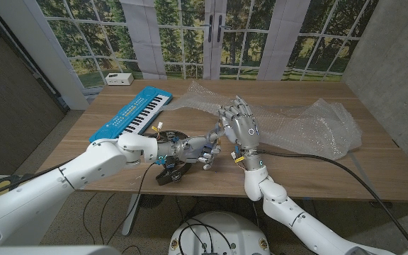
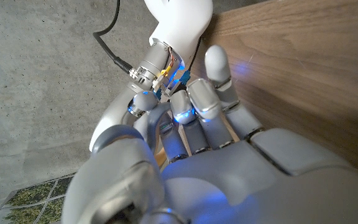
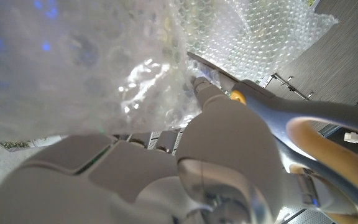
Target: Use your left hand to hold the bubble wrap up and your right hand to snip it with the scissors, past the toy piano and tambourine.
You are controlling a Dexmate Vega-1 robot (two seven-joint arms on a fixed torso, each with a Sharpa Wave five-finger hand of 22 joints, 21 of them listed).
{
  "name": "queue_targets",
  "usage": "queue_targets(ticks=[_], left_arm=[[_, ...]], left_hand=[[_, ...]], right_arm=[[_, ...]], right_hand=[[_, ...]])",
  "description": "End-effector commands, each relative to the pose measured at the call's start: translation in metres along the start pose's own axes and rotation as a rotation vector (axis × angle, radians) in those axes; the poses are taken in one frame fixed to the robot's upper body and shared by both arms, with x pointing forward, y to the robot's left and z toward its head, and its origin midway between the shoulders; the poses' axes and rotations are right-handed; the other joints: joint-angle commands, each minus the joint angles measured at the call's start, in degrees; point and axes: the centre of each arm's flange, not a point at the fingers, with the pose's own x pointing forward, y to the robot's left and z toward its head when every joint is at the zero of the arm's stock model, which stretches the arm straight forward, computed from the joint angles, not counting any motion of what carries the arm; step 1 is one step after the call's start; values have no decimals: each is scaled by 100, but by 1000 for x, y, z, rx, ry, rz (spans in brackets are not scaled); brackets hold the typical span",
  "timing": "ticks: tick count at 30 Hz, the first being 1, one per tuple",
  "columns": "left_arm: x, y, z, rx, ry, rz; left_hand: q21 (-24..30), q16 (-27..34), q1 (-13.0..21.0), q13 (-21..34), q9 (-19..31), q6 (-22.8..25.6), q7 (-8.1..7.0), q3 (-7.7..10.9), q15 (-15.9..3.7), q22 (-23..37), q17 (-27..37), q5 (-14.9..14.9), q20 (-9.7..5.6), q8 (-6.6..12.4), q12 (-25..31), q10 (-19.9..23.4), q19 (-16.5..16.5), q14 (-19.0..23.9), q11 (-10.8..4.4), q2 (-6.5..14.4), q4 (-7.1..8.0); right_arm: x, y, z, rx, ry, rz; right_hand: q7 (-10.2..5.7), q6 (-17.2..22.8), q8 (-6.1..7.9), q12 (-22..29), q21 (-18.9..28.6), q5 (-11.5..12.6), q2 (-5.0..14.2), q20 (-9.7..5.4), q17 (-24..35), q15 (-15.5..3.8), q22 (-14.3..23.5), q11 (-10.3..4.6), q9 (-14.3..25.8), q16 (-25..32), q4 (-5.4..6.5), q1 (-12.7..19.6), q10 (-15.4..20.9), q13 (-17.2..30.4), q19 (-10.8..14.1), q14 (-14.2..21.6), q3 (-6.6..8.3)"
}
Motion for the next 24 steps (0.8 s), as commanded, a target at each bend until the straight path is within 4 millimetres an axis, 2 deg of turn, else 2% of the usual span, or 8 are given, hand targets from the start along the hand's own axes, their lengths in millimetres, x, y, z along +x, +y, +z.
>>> queue_targets(ticks=[1, 2, 4, 10, 17, 24], left_arm=[[2, 1, -1, -6, -16, -8], [2, 1, -1, -6, -16, -8], [1, 2, -1, -11, -23, -4], [0, 3, -2, -23, -40, 9], [0, 4, -3, -33, -60, 23], [2, 6, -4, -35, -66, 26]], left_hand=[[58, -30, 572, 14, 37, -155, 178, 970, -92, 48, 15, -156, 27, 2704, 14, -78, -107, -107, -126, 247, -4], [61, -33, 579, 13, 36, -158, 188, 1037, -92, 53, 14, -175, 31, 2704, 13, -91, -122, -114, -107, 242, -1], [68, -42, 586, 14, 36, -169, 201, 1286, -92, 42, 11, -258, 37, 2704, 19, -92, -136, -137, -94, 218, 20], [86, -52, 514, 15, 37, -168, 204, 1597, -90, 28, 8, -393, 38, 2705, 22, -96, -153, -138, -82, 182, 64], [98, -59, 460, 15, 36, -188, 205, 1725, -88, 25, 6, -451, 38, 2702, 23, -100, -160, -142, -76, 170, 82], [112, -64, 380, 16, 36, -186, 209, 1889, -89, 15, 5, -518, 40, 2705, 25, -103, -169, -138, -73, 153, 94]], right_arm=[[-1, -1, -4, 5, -6, -1], [-1, -1, -4, 5, -6, -1], [-2, -1, -4, 8, -10, 1], [-4, -2, -4, 23, -26, 7], [-7, -2, -5, 48, -65, 28], [-8, -5, -6, 62, -70, 30]], right_hand=[[14, -29, 42, 52, 27, 18, -14, -351, 41, -1117, 14, 21, 39, -28, 19, 78, -20, -18, 16, 86, 34], [21, -29, 45, 58, 27, 17, -15, -350, 45, -1117, 14, 17, 47, -31, 21, 78, -19, -17, 17, 89, 35], [24, -14, 56, 61, 28, 15, -17, -350, 53, -1117, 14, 12, 60, -36, 23, 79, -21, -26, 16, 95, 36], [26, -17, 65, 83, 30, 13, -16, -356, 72, -1118, 15, 0, 90, -45, 31, 79, -34, -15, 17, 113, 40], [22, -53, 70, 104, 21, 14, -9, -392, 104, -1122, 15, 7, 139, -52, 49, 74, -65, -7, -13, 152, 48], [88, -101, 72, 142, 20, 18, 6, -400, 135, -1123, 16, 25, 188, -59, 65, 78, -99, 34, -26, 189, 69]])
